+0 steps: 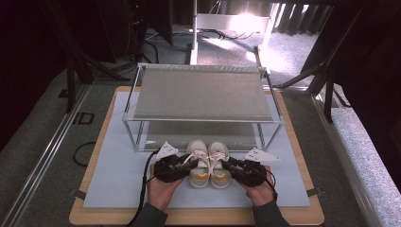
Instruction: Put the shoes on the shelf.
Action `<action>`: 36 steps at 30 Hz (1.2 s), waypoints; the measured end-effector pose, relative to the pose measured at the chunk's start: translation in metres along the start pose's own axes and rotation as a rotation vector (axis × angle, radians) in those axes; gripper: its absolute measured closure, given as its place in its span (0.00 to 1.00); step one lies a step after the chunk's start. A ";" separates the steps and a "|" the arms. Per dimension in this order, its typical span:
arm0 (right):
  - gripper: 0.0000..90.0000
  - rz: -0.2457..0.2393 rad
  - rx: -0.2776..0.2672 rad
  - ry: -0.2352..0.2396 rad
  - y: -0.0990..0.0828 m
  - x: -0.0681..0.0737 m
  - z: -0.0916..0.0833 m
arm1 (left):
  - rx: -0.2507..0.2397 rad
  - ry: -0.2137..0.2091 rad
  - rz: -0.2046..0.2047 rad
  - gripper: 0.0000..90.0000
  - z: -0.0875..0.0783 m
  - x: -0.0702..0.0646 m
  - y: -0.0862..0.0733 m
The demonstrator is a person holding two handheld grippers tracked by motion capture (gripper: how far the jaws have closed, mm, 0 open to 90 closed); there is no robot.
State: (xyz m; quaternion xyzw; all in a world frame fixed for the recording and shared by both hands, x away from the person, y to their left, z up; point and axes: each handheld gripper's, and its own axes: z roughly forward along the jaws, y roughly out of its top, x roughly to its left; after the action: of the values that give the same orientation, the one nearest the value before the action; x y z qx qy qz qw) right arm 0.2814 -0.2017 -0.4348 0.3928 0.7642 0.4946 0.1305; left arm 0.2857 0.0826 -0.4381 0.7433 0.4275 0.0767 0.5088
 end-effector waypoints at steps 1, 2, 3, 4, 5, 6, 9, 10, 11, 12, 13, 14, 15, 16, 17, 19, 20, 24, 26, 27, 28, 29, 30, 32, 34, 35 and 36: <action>0.78 0.003 -0.002 0.001 0.000 0.000 0.000 | -0.001 0.000 -0.002 0.65 0.001 0.001 0.001; 0.78 0.007 -0.006 0.000 0.001 -0.001 0.001 | -0.002 -0.002 -0.006 0.65 0.001 0.001 0.001; 0.78 0.010 -0.006 0.000 0.001 -0.002 0.001 | -0.003 -0.002 -0.011 0.65 0.002 0.002 0.002; 0.78 0.015 -0.008 0.000 0.001 -0.003 0.002 | -0.005 -0.002 -0.013 0.65 0.002 0.003 0.002; 0.78 0.018 -0.010 0.000 0.001 -0.003 0.003 | -0.004 -0.003 -0.012 0.65 0.003 0.004 0.003; 0.78 0.021 -0.012 -0.001 0.001 -0.003 0.003 | -0.004 -0.003 -0.012 0.65 0.003 0.004 0.003; 0.78 0.026 -0.014 -0.004 0.002 -0.004 0.004 | -0.007 -0.003 -0.013 0.65 0.005 0.006 0.005; 0.78 0.026 -0.016 -0.006 0.003 -0.005 0.005 | -0.007 -0.003 -0.013 0.65 0.005 0.006 0.005; 0.78 0.027 -0.017 -0.006 0.003 -0.005 0.005 | -0.007 -0.003 -0.013 0.65 0.005 0.006 0.005; 0.78 0.028 -0.019 -0.008 0.004 -0.006 0.006 | -0.008 -0.002 -0.014 0.65 0.007 0.007 0.007; 0.78 0.028 -0.020 -0.010 0.004 -0.007 0.006 | -0.010 -0.003 -0.014 0.65 0.007 0.008 0.007; 0.78 0.028 -0.022 -0.011 0.005 -0.007 0.006 | -0.012 -0.002 -0.014 0.65 0.008 0.008 0.008; 0.78 0.026 -0.023 -0.012 0.005 -0.008 0.007 | -0.012 -0.002 -0.014 0.65 0.008 0.008 0.008; 0.78 0.027 -0.023 -0.012 0.006 -0.009 0.007 | -0.013 0.000 -0.014 0.65 0.010 0.009 0.009; 0.78 0.027 -0.024 -0.013 0.006 -0.010 0.008 | -0.014 0.001 -0.013 0.65 0.010 0.009 0.010; 0.78 0.028 -0.028 -0.012 0.007 -0.011 0.009 | -0.014 0.002 -0.013 0.65 0.012 0.011 0.011; 0.78 0.030 -0.028 -0.014 0.008 -0.013 0.010 | -0.014 0.004 -0.012 0.65 0.012 0.011 0.012; 0.78 0.030 -0.029 -0.023 0.009 -0.015 0.012 | -0.010 0.010 -0.005 0.65 0.017 0.013 0.015; 0.78 0.038 -0.031 -0.027 0.009 -0.016 0.013 | -0.011 0.009 -0.006 0.65 0.018 0.014 0.016; 0.78 0.042 -0.032 -0.027 0.009 -0.017 0.014 | -0.016 0.009 -0.011 0.65 0.019 0.015 0.017; 0.78 0.050 -0.034 -0.026 0.010 -0.018 0.015 | -0.016 0.007 -0.015 0.65 0.020 0.016 0.017; 0.78 0.052 -0.035 -0.027 0.010 -0.019 0.015 | -0.019 0.005 -0.018 0.65 0.021 0.017 0.017; 0.78 0.054 -0.035 -0.028 0.010 -0.019 0.016 | -0.019 0.007 -0.019 0.65 0.022 0.018 0.017; 0.78 0.056 -0.036 -0.034 0.011 -0.020 0.017 | -0.019 0.005 -0.022 0.65 0.023 0.019 0.017; 0.78 0.057 -0.038 -0.036 0.011 -0.022 0.018 | -0.023 0.008 -0.023 0.65 0.025 0.020 0.017; 0.78 0.057 -0.039 -0.037 0.011 -0.022 0.019 | -0.023 0.008 -0.023 0.65 0.025 0.020 0.017; 0.78 0.063 -0.041 -0.037 0.011 -0.023 0.020 | -0.030 0.009 -0.027 0.65 0.027 0.021 0.018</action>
State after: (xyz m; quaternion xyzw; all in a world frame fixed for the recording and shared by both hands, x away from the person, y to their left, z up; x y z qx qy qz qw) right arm 0.3138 -0.2033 -0.4389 0.4229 0.7388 0.5065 0.1372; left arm 0.3236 0.0775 -0.4428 0.7293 0.4385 0.0797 0.5191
